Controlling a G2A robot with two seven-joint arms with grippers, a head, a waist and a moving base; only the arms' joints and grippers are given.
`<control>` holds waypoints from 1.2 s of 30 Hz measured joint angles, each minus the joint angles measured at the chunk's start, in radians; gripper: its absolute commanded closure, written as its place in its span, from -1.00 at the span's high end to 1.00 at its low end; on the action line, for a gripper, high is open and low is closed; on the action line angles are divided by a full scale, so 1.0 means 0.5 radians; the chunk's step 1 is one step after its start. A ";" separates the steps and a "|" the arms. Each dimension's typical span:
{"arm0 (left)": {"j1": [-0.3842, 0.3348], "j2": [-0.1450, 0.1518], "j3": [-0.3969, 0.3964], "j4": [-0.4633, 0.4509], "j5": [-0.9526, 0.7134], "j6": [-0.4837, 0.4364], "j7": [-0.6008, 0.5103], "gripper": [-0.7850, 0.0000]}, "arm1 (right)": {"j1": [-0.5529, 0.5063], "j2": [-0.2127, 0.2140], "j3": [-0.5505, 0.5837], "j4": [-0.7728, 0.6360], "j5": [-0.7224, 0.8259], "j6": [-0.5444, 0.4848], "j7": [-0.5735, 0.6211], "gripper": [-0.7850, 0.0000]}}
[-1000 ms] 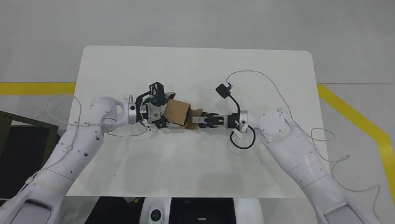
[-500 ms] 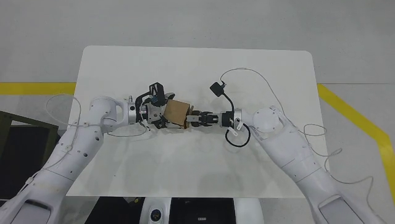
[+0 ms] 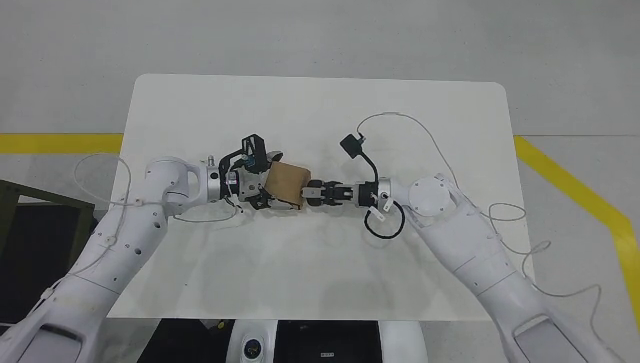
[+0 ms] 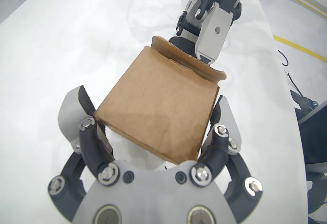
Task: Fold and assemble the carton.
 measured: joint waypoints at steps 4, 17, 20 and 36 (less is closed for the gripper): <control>0.000 0.001 -0.002 -0.001 -0.002 0.000 -0.002 1.00 | 0.014 -0.002 -0.004 0.005 -0.030 0.017 0.009 -0.54; 0.005 0.008 -0.009 -0.001 -0.012 0.000 -0.006 1.00 | 0.053 0.020 0.029 -0.067 -0.187 0.159 0.091 -0.63; 0.006 0.008 -0.007 -0.002 -0.016 0.000 -0.004 1.00 | 0.056 0.025 0.038 -0.089 -0.206 0.181 0.110 -0.64; 0.013 0.017 -0.015 -0.024 -0.032 0.000 -0.020 1.00 | 0.161 0.008 -0.009 -0.083 -0.306 0.263 0.160 -0.73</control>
